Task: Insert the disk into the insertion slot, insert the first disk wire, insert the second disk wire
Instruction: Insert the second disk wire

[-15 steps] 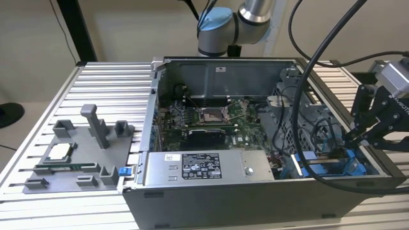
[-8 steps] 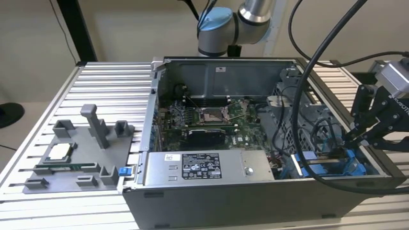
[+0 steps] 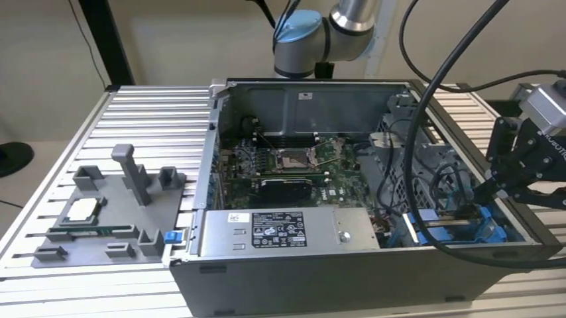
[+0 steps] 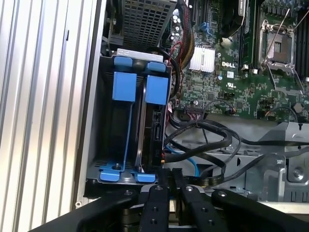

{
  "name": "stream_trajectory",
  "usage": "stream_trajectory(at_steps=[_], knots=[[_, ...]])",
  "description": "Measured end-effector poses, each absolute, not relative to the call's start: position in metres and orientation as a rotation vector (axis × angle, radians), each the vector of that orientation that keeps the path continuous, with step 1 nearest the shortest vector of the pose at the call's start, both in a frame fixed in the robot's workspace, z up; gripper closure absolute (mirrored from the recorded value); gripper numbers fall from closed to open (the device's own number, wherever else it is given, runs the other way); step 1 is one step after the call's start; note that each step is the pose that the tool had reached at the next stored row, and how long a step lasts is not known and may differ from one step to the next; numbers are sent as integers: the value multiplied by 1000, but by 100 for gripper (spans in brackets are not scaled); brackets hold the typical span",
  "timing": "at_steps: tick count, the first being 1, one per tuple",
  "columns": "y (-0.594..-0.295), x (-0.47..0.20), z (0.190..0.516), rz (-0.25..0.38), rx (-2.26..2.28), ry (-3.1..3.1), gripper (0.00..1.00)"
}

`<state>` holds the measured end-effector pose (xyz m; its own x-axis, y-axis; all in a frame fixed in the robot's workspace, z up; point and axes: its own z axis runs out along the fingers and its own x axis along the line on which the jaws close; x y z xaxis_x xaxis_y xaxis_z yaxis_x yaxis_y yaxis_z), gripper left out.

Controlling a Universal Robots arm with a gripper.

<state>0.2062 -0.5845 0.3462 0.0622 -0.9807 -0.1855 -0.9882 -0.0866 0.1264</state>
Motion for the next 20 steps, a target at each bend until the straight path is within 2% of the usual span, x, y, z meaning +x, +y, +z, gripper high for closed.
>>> stream_trajectory(at_steps=[20], knots=[[-585,182,381,348,-2264,2100,100]])
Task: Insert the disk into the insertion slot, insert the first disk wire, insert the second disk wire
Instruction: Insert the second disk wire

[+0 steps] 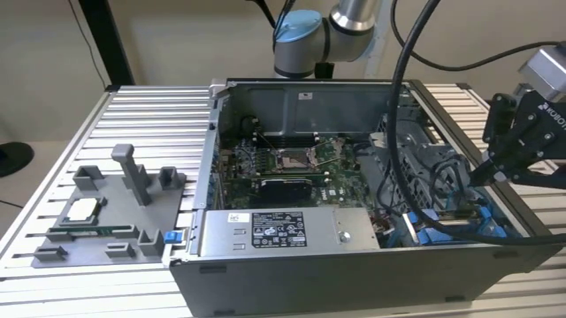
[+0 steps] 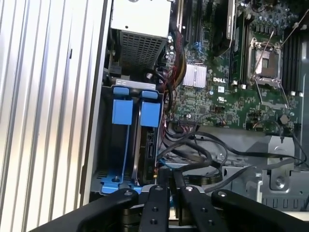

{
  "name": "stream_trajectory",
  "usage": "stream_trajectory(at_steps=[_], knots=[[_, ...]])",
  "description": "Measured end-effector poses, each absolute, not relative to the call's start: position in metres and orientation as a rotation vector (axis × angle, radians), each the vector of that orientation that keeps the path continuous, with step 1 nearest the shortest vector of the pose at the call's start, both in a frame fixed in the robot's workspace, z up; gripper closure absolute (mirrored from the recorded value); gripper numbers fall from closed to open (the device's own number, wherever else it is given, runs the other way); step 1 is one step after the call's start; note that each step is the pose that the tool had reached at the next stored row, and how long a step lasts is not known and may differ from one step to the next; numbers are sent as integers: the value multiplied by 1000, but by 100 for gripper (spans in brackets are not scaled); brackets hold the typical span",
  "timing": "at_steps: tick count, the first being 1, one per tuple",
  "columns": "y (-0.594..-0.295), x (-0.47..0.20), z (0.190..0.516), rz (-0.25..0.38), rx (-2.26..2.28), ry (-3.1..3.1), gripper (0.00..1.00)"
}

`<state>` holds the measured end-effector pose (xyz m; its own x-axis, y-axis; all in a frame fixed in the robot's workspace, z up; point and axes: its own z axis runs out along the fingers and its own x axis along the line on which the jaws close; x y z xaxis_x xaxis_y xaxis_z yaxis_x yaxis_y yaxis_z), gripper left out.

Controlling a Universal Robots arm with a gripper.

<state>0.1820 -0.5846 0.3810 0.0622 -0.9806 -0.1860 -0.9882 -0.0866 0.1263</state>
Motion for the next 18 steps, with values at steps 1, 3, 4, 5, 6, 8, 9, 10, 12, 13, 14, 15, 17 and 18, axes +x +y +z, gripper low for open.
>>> stream_trajectory(at_steps=[1,3,4,5,6,8,9,10,12,13,14,15,17,18], knots=[[-585,181,383,348,-2264,2100,100],[-585,179,388,348,-2264,2100,100],[-585,177,390,348,-2264,2100,100],[-586,176,392,348,-2264,2100,100],[-586,175,393,348,-2264,2100,100],[-587,173,395,348,-2264,2100,100],[-588,172,395,348,-2264,2100,100],[-589,171,395,347,-2264,2099,100],[-591,169,395,344,-2263,2098,100],[-592,167,395,342,-2263,2097,100],[-593,166,395,340,-2262,2096,100],[-594,165,395,337,-2262,2095,100],[-597,162,395,334,-2261,2094,100],[-598,161,395,332,-2260,2093,100]])
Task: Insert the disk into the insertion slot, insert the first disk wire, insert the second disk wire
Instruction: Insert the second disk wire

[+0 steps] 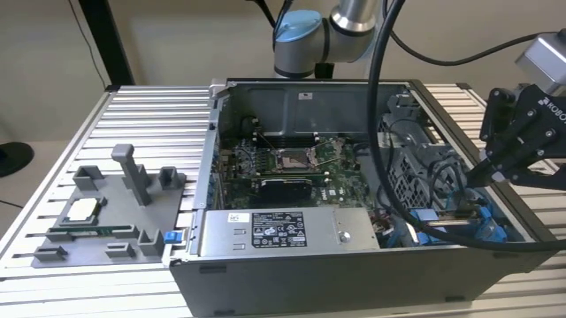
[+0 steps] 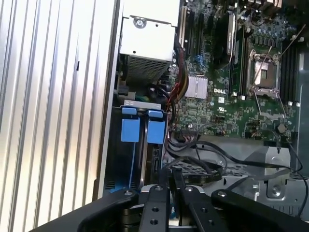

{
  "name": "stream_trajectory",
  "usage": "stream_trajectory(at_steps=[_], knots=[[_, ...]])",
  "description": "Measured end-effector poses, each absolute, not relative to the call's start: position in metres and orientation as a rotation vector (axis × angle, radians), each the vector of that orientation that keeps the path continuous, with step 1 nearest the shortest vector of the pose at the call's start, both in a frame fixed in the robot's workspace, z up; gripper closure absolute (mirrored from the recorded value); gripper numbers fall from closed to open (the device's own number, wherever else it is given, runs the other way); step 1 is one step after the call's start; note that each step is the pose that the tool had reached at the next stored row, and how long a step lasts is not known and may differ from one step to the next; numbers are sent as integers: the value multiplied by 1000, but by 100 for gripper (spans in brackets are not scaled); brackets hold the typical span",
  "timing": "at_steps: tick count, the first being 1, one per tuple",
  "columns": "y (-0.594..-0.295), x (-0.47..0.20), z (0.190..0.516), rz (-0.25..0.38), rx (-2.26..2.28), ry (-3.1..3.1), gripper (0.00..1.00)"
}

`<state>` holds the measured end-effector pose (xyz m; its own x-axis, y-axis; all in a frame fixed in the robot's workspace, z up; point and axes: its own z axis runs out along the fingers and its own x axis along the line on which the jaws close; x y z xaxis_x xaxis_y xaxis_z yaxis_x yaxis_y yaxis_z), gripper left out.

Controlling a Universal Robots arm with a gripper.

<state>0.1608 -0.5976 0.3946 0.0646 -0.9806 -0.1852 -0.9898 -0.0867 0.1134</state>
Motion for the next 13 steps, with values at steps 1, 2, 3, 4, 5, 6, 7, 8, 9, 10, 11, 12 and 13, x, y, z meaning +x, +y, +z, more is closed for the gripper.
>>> stream_trajectory(at_steps=[1,2,3,4,5,6,7,8,9,10,11,12,13], knots=[[-599,160,394,330,-2260,2093,100],[-599,158,394,329,-2260,2092,100],[-600,158,394,329,-2259,2092,100],[-600,158,394,329,-2260,2092,100],[-600,158,394,328,-2260,2092,100],[-600,158,394,329,-2260,2092,100],[-600,157,394,329,-2260,2092,100],[-600,157,394,328,-2260,2092,100],[-600,157,394,328,-2260,2092,100],[-600,157,394,329,-2260,2092,100],[-600,157,393,329,-2259,2092,100],[-600,157,393,329,-2259,2092,100],[-600,157,393,329,-2260,2092,100]])
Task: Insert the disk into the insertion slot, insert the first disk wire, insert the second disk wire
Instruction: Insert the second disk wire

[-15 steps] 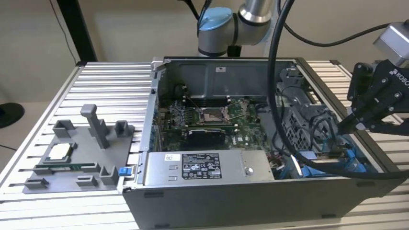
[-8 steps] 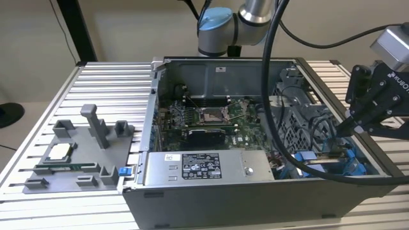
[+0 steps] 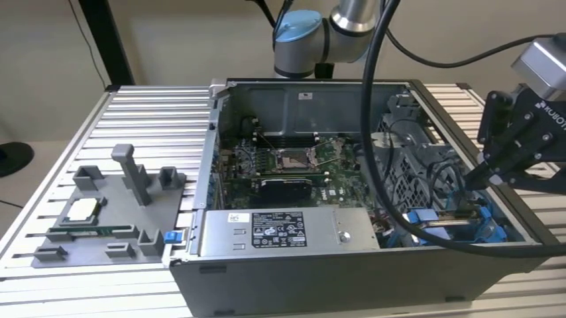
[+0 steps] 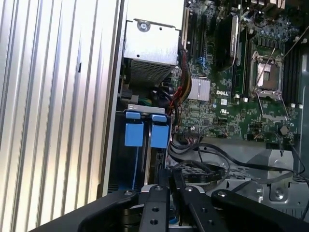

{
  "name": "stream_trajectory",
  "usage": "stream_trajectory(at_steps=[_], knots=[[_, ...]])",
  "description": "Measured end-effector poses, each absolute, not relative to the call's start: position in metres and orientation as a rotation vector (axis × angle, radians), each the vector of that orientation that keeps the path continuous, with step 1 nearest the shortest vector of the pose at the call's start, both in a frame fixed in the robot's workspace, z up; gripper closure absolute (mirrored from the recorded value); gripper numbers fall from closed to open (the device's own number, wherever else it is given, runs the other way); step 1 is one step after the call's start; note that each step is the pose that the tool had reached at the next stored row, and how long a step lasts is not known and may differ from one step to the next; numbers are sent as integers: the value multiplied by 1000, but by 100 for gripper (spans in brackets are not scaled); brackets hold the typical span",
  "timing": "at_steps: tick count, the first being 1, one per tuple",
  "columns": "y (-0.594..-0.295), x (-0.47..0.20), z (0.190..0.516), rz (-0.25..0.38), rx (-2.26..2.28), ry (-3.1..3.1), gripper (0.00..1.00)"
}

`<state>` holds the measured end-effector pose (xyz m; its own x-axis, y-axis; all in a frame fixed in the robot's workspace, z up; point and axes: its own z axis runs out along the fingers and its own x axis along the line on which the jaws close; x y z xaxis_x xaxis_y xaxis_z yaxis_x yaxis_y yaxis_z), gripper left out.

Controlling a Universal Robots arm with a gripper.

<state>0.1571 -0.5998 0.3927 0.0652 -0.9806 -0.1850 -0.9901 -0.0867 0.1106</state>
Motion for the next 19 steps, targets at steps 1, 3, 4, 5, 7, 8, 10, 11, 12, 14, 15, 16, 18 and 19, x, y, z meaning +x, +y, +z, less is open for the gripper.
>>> stream_trajectory(at_steps=[1,3,4,5,7,8,10,11,12,14,15,16,18,19], knots=[[-600,157,392,328,-2260,2092,100],[-600,157,391,328,-2260,2093,100],[-600,157,390,328,-2260,2093,100],[-600,157,390,328,-2260,2093,100],[-600,157,388,327,-2260,2093,100],[-600,157,387,327,-2260,2093,100],[-600,157,386,326,-2261,2094,100],[-600,157,385,326,-2261,2094,100],[-600,157,384,326,-2261,2094,100],[-600,157,382,325,-2261,2094,100],[-600,157,381,325,-2262,2095,100],[-600,157,380,324,-2262,2095,100],[-600,157,379,323,-2263,2096,100],[-600,157,378,322,-2263,2096,100]])
